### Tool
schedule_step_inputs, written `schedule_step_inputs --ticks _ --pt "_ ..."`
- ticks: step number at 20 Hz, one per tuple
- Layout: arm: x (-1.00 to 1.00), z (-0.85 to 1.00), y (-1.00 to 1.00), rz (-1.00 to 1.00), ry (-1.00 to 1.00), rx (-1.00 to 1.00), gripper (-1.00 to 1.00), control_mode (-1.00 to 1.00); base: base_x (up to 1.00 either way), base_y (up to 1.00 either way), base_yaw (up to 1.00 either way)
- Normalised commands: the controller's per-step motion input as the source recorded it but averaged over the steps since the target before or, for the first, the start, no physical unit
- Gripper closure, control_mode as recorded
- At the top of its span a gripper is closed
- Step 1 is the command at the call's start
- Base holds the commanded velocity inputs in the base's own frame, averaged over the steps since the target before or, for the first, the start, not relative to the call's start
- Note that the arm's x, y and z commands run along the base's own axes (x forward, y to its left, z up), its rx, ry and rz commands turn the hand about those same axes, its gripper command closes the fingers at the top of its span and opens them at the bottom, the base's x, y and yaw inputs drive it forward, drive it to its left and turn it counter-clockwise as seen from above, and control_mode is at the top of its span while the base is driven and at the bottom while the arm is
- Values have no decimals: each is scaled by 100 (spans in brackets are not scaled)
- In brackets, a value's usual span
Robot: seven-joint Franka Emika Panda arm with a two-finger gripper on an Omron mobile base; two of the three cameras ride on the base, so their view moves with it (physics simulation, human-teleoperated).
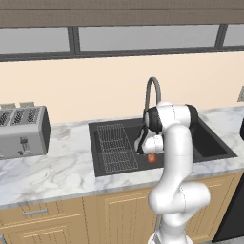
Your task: Dump the onion from the pot into the sink. Then turn on the water and wash the onion. Then turn off the water and put the onion back in the pot.
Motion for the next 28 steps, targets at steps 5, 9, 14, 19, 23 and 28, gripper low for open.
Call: schedule_step_inputs --ticks 5,9,14,19,23,28 --pt "5 -19 -4 0 1 0 -100 -100 0 0 0" --pt "0 -24 -12 0 0 0 -100 -100 0 0 0" --pt "0 -19 -4 0 0 0 -100 -100 0 0 0" --pt "0 -8 0 0 0 0 100 -100 0 0 0" --pt "0 -11 0 0 0 0 100 -100 0 0 0" --pt "0 -1 0 0 0 0 100 -100 0 0 0"
